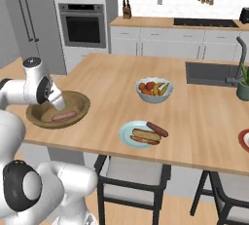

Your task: Place one bun and one sausage from the bowl on each plate.

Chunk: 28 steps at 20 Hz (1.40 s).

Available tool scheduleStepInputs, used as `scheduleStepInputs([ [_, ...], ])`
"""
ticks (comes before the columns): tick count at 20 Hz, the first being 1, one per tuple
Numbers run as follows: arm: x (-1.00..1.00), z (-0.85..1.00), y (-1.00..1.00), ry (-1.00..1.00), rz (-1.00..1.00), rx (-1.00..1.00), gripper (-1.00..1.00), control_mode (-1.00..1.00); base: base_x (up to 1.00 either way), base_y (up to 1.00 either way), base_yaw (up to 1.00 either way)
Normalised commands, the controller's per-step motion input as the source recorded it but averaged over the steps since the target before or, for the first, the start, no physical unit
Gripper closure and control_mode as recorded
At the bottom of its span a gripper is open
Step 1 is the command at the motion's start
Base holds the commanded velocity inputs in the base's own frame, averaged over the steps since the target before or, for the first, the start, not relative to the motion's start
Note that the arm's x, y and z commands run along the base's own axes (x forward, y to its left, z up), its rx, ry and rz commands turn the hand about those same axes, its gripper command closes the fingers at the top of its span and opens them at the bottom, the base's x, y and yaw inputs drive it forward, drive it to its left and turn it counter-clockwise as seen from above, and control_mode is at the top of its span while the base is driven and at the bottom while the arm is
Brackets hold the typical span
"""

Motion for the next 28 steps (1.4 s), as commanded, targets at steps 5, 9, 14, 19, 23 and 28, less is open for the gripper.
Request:
scheduleStepInputs([
  [5,0.62,-0.60,0.48,0.13,-0.21,0.19,-1.00,-1.00,0.00,0.00,0.00],
  [9,0.59,-0.41,0.10,0.16,-0.11,0.03,-1.00,-1.00,0.00,0.00,0.00],
  [14,0.21,-0.01,0.06,0.17,-0.03,0.00,-1.00,-1.00,0.00,0.00,0.00],
  [19,0.31,-0.18,0.08,0.11,0.00,0.00,-1.00,-1.00,0.00,0.00,0.00],
  [23,0.20,-0.39,0.00,0.00,0.00,0.00,-1.00,-1.00,0.00,0.00,0.00],
  [28,0.24,-0.37,0.00,0.01,0.00,0.00,-1.00,-1.00,0.00,0.00,0.00],
])
